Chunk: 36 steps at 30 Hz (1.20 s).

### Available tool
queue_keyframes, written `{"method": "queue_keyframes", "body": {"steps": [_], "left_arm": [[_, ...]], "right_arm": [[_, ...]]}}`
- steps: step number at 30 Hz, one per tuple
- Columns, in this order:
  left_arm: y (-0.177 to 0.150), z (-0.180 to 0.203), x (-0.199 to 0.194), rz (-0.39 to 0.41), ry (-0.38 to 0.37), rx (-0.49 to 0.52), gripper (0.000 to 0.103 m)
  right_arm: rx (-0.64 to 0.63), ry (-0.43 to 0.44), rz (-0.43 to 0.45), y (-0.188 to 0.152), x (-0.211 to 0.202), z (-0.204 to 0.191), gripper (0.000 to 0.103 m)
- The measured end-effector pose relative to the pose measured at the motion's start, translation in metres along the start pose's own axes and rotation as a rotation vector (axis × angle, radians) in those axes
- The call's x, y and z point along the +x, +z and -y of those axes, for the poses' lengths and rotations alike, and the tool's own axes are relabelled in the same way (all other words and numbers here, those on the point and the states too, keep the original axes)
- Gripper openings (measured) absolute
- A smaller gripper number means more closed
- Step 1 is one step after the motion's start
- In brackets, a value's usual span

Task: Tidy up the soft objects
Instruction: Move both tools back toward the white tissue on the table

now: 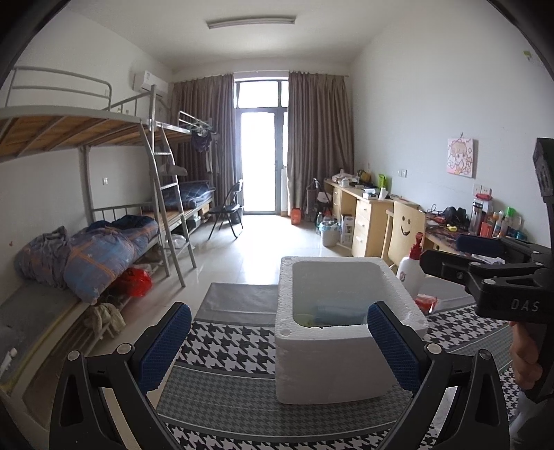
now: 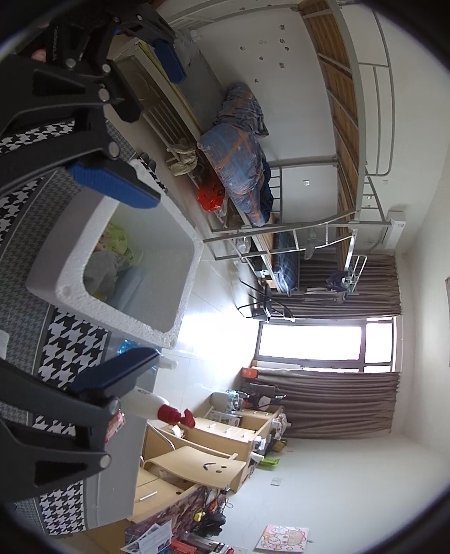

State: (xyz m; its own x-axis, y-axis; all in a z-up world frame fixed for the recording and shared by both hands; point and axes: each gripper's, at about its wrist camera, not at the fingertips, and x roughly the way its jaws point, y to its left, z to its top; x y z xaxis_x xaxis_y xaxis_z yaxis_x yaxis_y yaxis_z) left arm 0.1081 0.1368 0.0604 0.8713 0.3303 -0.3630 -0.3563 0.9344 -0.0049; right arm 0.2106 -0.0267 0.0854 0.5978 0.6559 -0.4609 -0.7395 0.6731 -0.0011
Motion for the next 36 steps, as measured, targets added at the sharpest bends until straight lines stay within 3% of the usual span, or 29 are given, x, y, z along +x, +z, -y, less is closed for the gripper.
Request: {"method": "queue_keyframes", "body": {"steps": [24,28,36], "left_arm": [[-0.002,0.041,-0.032,0.031,-0.088,0.041,0.102],[-0.003,0.047,-0.036,0.035,-0.105,0.055,0.102],[-0.006,0.06,-0.04,0.03,-0.156,0.066,0.102]], "right_arm": [[0.037,-0.071,0.068,-0.031,-0.061,0.019,0.09],[0.04,-0.085,0.083,-0.038,-0.07,0.023,0.097],[0.048,-0.125,0.087,-0.05,-0.085,0.029,0.097]]}}
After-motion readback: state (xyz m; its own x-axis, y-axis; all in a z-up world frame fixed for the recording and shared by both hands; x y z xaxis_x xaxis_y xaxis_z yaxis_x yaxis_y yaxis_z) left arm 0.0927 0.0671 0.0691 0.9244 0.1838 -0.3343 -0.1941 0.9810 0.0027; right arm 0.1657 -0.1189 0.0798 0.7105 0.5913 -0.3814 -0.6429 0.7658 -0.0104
